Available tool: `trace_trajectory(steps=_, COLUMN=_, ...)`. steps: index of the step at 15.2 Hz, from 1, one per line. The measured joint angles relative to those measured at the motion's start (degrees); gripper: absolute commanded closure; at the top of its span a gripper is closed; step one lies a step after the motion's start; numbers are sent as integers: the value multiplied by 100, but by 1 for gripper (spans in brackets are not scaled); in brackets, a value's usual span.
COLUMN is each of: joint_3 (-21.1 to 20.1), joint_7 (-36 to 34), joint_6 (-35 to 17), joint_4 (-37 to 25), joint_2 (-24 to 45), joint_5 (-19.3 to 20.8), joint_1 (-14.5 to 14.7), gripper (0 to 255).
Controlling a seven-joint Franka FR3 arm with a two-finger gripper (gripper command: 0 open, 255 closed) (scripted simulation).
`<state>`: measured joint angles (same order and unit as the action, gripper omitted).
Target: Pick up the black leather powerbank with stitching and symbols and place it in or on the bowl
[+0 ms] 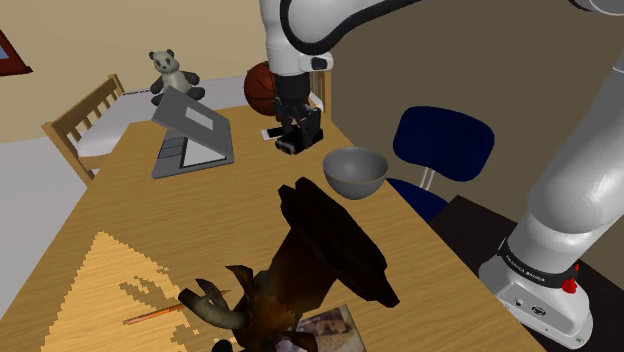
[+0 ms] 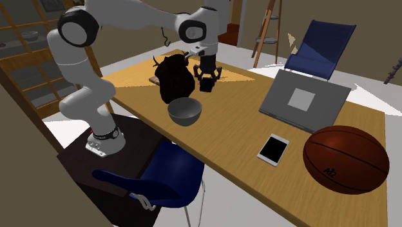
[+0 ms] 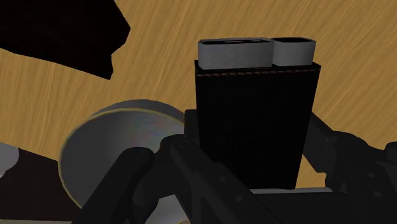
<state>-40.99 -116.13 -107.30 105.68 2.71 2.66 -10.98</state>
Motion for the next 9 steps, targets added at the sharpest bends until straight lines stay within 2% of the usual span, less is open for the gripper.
trace_trajectory(steps=3, joint_3=193, joint_7=572, joint_6=-125, joint_4=751, joint_2=-814, joint_5=-542, joint_1=-199, gripper=255)
trace_trajectory(steps=9, joint_3=844, joint_7=1640, joint_6=-170, joint_4=2024, joint_2=-2192, joint_5=-1253, joint_1=-248, gripper=255)
